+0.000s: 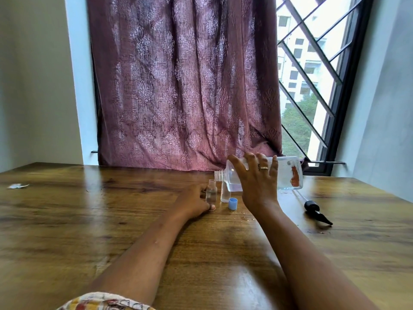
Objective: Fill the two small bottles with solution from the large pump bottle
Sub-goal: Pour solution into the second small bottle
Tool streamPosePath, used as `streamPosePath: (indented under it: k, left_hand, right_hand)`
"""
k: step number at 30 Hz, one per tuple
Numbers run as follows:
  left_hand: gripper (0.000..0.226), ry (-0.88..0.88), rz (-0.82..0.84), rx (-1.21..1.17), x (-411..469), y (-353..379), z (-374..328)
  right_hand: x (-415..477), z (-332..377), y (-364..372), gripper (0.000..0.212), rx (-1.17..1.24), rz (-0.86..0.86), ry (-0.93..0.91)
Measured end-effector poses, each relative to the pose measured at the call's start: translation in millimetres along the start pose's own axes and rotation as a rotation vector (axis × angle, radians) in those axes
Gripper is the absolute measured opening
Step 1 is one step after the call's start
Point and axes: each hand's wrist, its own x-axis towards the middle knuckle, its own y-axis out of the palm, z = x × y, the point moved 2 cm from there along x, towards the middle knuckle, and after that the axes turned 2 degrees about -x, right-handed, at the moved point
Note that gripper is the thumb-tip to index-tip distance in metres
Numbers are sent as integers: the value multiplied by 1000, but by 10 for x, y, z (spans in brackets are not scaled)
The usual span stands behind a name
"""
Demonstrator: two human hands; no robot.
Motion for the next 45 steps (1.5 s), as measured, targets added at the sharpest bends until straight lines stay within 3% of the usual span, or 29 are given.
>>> streamPosePath:
  k: [45]
  left_hand:
    - [58, 11, -9, 15, -13, -2, 13]
  right_hand:
    - [-3, 8, -43, 99, 18, 21, 6]
